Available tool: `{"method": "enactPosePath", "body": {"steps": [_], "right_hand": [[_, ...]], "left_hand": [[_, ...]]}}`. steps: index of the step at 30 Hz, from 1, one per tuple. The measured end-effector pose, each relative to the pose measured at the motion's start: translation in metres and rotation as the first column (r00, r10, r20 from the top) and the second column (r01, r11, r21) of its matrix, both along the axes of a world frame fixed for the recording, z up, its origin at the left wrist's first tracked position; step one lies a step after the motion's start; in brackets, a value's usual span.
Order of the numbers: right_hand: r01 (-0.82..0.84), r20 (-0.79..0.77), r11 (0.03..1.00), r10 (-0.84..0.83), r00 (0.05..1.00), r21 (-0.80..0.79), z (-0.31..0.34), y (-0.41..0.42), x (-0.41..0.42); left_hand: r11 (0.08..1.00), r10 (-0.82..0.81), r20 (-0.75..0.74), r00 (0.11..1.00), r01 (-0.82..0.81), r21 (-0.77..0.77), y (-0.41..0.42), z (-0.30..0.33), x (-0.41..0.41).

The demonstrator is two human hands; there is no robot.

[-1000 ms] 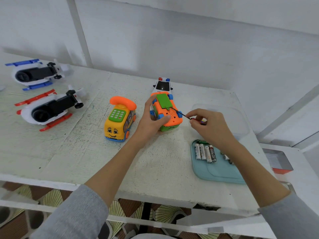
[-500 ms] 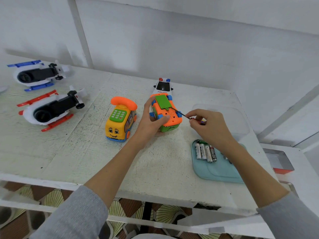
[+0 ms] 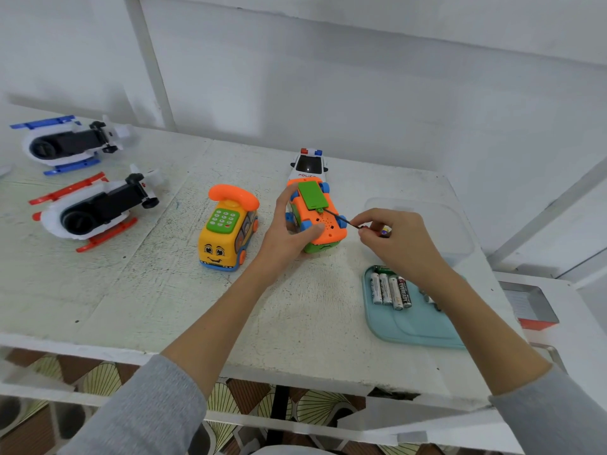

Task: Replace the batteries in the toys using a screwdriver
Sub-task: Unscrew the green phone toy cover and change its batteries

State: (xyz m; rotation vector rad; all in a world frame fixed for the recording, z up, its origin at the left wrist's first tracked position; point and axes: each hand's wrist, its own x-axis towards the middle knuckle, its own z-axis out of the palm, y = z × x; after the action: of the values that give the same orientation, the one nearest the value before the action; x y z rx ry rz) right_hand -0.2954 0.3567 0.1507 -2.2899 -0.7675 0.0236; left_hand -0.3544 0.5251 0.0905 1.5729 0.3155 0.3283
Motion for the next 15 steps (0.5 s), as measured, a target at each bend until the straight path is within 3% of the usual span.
{"method": "enactPosePath", "body": {"steps": [5,15], "right_hand": [[-0.001,-0.01,1.0,0.001,1.0,0.017,-0.002,0.001,0.001],[-0.007,0.05,0.992,0.001,0.999,0.129,-0.012,0.008,-0.007]], "left_hand": [[1.0,-0.003,0.017,1.0,0.003,0.02,0.0,0.002,0.0],[0.983,0.007,-0.003,1.0,-0.007,-0.183,-0.004,0.006,0.002]]}}
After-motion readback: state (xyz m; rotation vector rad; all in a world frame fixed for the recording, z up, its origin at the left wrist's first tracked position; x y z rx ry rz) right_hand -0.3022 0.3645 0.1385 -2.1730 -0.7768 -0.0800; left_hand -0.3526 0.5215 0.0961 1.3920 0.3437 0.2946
